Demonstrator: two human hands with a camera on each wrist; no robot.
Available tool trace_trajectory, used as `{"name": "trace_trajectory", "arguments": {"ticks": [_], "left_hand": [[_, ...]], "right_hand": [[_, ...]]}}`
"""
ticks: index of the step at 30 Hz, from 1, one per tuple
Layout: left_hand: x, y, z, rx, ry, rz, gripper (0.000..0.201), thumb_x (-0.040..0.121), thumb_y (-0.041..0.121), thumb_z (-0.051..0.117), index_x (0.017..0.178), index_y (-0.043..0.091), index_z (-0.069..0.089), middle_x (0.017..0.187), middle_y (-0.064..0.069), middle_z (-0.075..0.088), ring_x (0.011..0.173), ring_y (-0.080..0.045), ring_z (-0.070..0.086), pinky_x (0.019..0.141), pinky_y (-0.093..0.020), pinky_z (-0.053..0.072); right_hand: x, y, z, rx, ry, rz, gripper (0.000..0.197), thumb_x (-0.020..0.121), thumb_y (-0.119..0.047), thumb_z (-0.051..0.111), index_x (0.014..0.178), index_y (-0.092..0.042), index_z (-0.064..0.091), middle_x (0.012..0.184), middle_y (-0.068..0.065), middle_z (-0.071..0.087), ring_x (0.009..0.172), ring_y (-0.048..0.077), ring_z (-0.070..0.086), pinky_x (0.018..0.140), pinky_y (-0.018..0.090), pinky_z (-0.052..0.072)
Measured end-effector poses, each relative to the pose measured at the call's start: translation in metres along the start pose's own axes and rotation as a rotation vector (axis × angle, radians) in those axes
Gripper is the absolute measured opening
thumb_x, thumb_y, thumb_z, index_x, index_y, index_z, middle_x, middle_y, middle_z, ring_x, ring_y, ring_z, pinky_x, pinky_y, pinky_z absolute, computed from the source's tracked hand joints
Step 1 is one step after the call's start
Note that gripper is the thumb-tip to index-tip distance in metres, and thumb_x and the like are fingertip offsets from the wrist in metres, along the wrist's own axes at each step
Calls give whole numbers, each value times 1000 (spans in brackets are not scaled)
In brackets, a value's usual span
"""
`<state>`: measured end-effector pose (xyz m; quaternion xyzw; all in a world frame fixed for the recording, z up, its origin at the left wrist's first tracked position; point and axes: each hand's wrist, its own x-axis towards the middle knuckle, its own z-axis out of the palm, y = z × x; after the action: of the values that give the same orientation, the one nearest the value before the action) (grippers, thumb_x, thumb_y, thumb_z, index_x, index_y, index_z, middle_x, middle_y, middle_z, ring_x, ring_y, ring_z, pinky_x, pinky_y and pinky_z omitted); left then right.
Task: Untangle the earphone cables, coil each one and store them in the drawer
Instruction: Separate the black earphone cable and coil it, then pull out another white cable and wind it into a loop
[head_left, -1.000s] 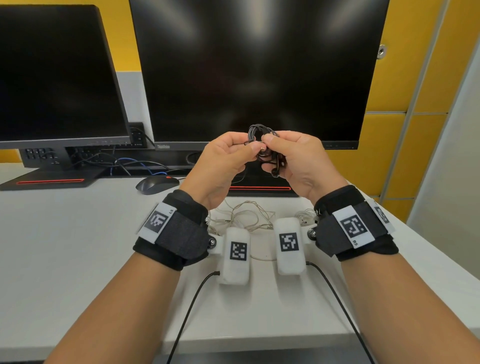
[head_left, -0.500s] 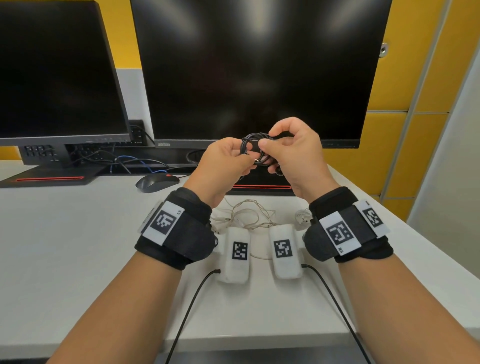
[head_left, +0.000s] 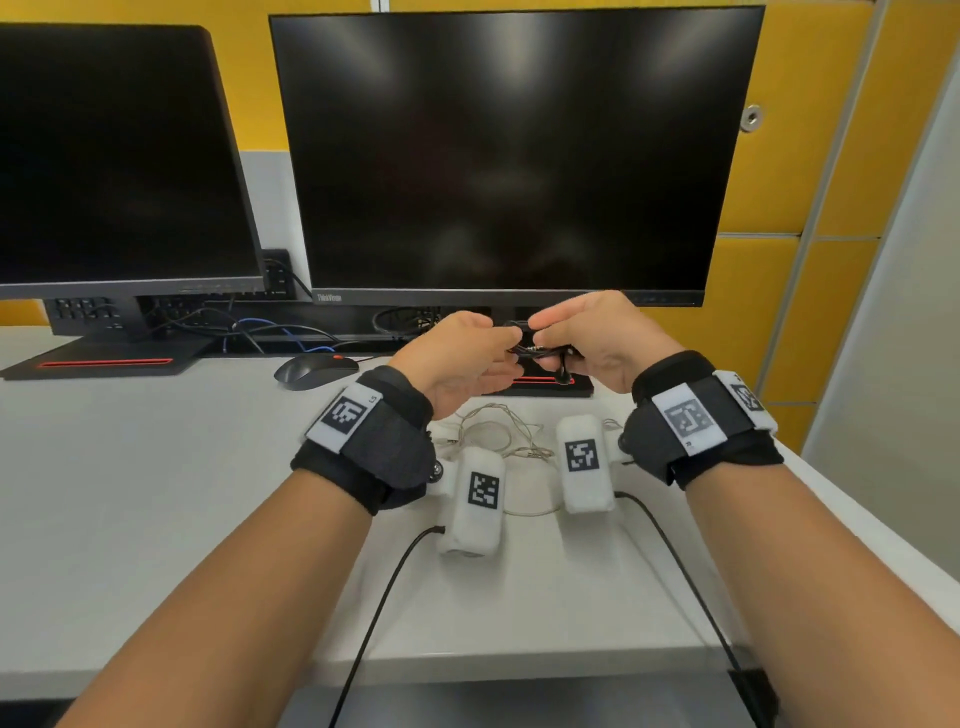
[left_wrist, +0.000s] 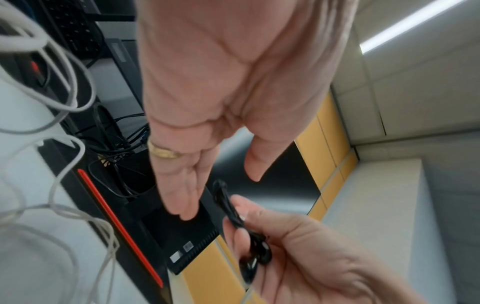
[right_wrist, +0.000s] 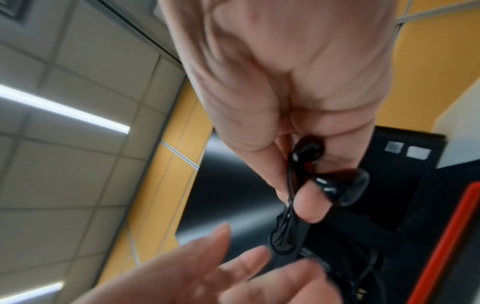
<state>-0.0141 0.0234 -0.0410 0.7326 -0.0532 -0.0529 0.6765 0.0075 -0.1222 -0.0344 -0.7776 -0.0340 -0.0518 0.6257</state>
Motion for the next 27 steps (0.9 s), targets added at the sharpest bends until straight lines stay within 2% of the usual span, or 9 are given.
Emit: {"name": "trace_trajectory", "arguments": {"ticks": [2, 5, 10, 14, 17, 20, 23, 24, 27], "left_hand": [[-4, 6, 1, 178, -26, -61, 53, 99, 21, 51, 146, 7, 30, 137, -19, 49, 115, -27, 57, 94, -35, 49], [-9, 9, 3, 559, -91, -52, 40, 98, 27, 53, 135, 15, 48, 132, -6, 53, 116, -21, 54, 96, -36, 48], [-12, 5, 11, 977, -411, -192, 35, 91, 32, 64, 124, 25, 63, 138, 2, 53, 129, -21, 44, 98, -40, 50], [-11, 4, 16, 1087, -498, -285, 43, 91, 29, 65, 131, 16, 58, 143, -1, 48, 131, -21, 43, 99, -40, 49], [-8, 4, 15, 1108, -511, -308, 42, 92, 26, 63, 131, 10, 58, 139, -6, 52, 125, -21, 50, 99, -37, 50], [-7, 2, 11, 1040, -487, -306, 40, 93, 21, 62, 130, 7, 58, 135, -8, 55, 117, -20, 54, 100, -37, 50], [-7, 2, 4, 908, -414, -253, 33, 92, 13, 62, 123, 2, 62, 122, -14, 63, 101, -20, 61, 96, -34, 52], [-8, 3, 2, 861, -375, -224, 30, 92, 10, 63, 120, 1, 63, 116, -16, 66, 95, -20, 63, 93, -33, 53], [-7, 10, -5, 794, -265, -98, 21, 90, 5, 64, 110, 1, 69, 99, -14, 72, 83, -17, 69, 82, -26, 58]], "right_hand": [[3, 3, -8, -38, 16, 72, 15, 88, 7, 62, 97, -3, 68, 96, 15, 64, 76, 21, 65, 61, 23, 59], [9, 6, -21, -16, 19, 192, 18, 91, 1, 61, 109, 2, 60, 100, 17, 61, 75, 21, 64, 55, 22, 57], [12, 7, -35, 60, -154, 397, 20, 97, -4, 53, 116, 3, 55, 99, 18, 66, 82, 24, 66, 64, 32, 58], [12, 11, -32, 28, -219, 402, 17, 96, 0, 53, 112, -1, 53, 117, 24, 64, 88, 30, 68, 58, 38, 59], [13, 14, -27, 52, -224, 428, 7, 98, -4, 49, 102, -1, 54, 119, 25, 63, 94, 35, 67, 70, 46, 56], [17, 20, -23, 7, -194, 454, 29, 103, -17, 41, 117, 5, 56, 120, 24, 61, 92, 33, 64, 76, 46, 51], [14, 24, -19, -122, -196, 469, 38, 103, -21, 39, 130, 3, 53, 132, 21, 57, 106, 32, 60, 100, 46, 46], [12, 23, -17, -150, -193, 443, 38, 102, -16, 40, 134, 4, 50, 137, 22, 52, 100, 30, 61, 97, 43, 47], [10, 21, -13, -191, -184, 364, 42, 97, 2, 43, 137, 11, 42, 143, 29, 44, 72, 23, 55, 67, 32, 51]]}}
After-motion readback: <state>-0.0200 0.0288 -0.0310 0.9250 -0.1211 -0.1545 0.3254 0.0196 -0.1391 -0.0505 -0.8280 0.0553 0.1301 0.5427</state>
